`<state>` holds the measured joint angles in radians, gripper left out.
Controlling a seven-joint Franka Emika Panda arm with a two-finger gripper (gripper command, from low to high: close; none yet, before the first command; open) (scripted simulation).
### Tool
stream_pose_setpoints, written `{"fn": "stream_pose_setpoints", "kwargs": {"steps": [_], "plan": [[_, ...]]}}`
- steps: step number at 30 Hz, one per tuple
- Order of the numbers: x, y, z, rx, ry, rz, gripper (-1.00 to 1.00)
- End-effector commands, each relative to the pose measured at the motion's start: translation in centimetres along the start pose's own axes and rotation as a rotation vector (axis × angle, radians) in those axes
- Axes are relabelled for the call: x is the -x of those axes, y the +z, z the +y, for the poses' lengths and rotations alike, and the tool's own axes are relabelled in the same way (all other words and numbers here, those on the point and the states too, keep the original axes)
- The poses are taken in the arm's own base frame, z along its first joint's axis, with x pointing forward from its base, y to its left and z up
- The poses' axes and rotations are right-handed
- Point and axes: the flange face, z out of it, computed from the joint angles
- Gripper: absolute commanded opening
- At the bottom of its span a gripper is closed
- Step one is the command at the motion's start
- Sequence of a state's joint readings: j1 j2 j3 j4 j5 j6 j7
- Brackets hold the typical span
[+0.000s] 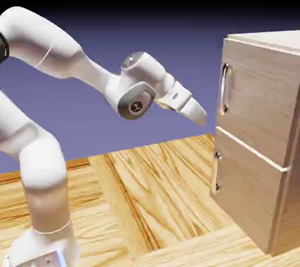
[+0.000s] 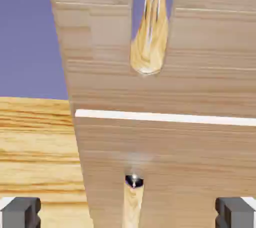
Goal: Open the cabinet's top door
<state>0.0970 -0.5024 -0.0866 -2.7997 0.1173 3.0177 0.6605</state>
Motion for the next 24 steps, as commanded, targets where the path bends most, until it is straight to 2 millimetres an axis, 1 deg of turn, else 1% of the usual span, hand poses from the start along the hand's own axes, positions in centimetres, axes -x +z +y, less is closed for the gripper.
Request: {"fn": "stream_pose_setpoints", "kwargs": {"steps": [1, 4, 8, 13, 18, 24], "plan": [[0.1, 1.0, 0.6, 0.008, 0.021, -0.033, 0.0], [0.6, 3.8, 2.4, 0.037, 0.079, -0.126, 0.0], [1.7, 7.4, 5.0, 0.087, 0.148, -0.234, 0.0], [3.6, 11.2, 8.6, 0.158, 0.223, -0.336, 0.0], [5.4, 13.9, 12.1, 0.229, 0.285, -0.393, 0.0], [6.8, 15.6, 15.8, 0.299, 0.339, -0.393, 0.0]]}}
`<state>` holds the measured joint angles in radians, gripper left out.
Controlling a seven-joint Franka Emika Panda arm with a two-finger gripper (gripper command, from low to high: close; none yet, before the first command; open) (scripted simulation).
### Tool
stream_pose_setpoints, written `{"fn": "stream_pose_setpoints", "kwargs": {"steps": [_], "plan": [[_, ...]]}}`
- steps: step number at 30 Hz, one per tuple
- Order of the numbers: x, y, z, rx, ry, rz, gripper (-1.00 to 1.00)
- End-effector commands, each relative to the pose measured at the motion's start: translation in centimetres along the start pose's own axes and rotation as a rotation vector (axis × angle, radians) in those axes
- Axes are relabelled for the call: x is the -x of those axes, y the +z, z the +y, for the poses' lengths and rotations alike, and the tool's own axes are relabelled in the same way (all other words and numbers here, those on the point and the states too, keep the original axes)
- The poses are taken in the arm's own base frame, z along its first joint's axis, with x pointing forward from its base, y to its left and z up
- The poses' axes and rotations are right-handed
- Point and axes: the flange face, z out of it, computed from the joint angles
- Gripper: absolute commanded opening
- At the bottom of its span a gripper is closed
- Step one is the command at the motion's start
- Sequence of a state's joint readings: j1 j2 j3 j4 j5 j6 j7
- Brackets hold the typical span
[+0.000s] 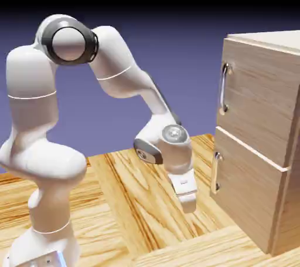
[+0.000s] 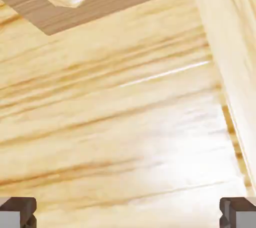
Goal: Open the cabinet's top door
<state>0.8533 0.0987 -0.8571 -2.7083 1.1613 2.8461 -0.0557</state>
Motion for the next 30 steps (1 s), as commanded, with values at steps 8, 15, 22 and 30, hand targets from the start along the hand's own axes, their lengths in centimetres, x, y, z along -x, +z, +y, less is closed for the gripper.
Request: {"fn": "stream_pose_setpoints", "kwargs": {"steps": [8, 15, 22, 30], "plan": [[-1.5, 0.6, 2.5, 0.007, 0.043, 0.108, 0.0], [-2.8, -1.7, 2.0, -0.072, 0.023, 0.28, 0.0], [-3.0, -6.1, -1.1, -0.24, -0.055, 0.496, 0.0], [-0.5, -13.5, -7.2, -0.544, -0.196, 0.755, 0.0]]}}
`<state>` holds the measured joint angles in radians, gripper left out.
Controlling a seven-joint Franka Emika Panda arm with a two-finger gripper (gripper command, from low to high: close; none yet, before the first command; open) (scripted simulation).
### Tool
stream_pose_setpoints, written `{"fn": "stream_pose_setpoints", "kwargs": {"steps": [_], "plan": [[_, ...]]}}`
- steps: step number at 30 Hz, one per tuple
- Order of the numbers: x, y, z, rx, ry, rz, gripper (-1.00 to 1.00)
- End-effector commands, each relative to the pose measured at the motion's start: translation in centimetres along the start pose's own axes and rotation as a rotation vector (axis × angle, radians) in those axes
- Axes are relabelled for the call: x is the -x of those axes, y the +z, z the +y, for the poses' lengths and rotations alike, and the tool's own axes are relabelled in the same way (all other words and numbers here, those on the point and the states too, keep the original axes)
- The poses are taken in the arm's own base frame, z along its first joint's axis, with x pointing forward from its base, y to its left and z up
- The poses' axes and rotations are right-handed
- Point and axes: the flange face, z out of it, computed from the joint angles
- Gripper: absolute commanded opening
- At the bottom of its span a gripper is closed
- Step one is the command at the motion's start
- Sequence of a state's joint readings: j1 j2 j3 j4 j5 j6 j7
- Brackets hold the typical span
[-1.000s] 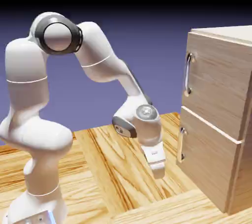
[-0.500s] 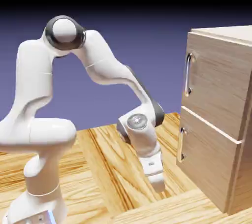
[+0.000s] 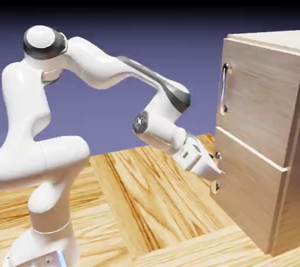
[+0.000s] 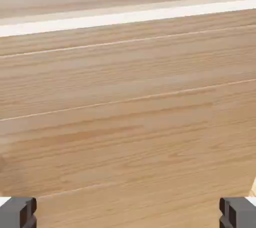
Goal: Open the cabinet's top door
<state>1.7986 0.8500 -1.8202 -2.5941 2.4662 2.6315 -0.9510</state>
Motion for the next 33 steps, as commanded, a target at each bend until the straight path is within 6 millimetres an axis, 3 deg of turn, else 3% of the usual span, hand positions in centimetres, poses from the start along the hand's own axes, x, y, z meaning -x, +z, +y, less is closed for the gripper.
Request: {"fn": "stream_pose_setpoints", "kwargs": {"steps": [1, 8, 9, 14, 15, 33], "plan": [[-0.3, -0.6, -1.4, -0.048, -0.01, 0.033, 0.0], [-1.8, -6.1, -10.9, -0.394, -0.05, 0.246, 0.0], [-1.8, -6.1, -10.9, -0.394, -0.05, 0.246, 0.0], [-3.0, -1.7, -12.8, -0.394, -0.05, 0.246, 0.0], [-3.0, -1.7, -12.8, -0.394, -0.05, 0.246, -1.0], [-7.8, -9.5, -3.0, -0.711, -0.157, -0.097, -1.0]]}}
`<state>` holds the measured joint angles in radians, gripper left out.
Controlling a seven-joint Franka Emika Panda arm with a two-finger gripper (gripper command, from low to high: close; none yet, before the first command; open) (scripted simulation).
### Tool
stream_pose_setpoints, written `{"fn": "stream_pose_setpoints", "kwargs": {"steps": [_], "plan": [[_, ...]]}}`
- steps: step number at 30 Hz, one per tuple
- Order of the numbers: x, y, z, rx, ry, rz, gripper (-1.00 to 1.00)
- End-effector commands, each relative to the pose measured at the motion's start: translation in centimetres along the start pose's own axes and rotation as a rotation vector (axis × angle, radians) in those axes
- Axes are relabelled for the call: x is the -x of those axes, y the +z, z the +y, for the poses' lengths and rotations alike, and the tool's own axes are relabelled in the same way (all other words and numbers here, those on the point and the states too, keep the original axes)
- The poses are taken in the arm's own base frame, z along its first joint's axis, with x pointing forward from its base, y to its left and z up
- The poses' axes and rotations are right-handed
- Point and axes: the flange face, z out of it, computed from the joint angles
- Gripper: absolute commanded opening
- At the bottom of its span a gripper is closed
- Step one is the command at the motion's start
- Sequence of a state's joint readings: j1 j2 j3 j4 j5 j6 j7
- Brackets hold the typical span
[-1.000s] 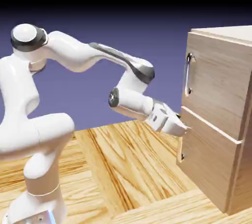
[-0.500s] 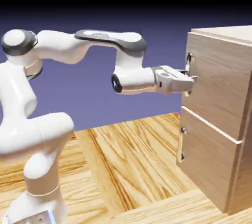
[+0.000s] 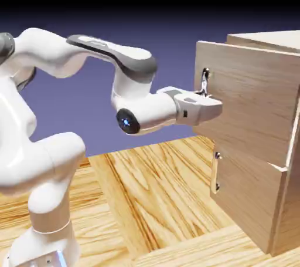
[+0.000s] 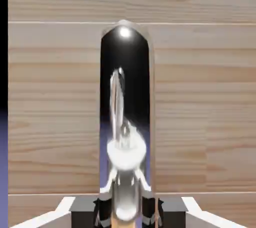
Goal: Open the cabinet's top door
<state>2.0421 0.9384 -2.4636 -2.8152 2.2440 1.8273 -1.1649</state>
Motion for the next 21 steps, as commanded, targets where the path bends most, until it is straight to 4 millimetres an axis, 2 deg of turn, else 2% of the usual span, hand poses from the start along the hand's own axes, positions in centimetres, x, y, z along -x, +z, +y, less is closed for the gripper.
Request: {"fn": "stream_pose_setpoints", "kwargs": {"steps": [1, 11, 21], "plan": [[-0.3, -0.6, 0.3, -0.017, 0.0, -0.017, -1.0], [-3.7, -6.6, 3.7, -0.206, 0.0, -0.206, -1.0], [-8.5, -11.2, 8.5, -0.409, 0.0, -0.408, -1.0]]}}
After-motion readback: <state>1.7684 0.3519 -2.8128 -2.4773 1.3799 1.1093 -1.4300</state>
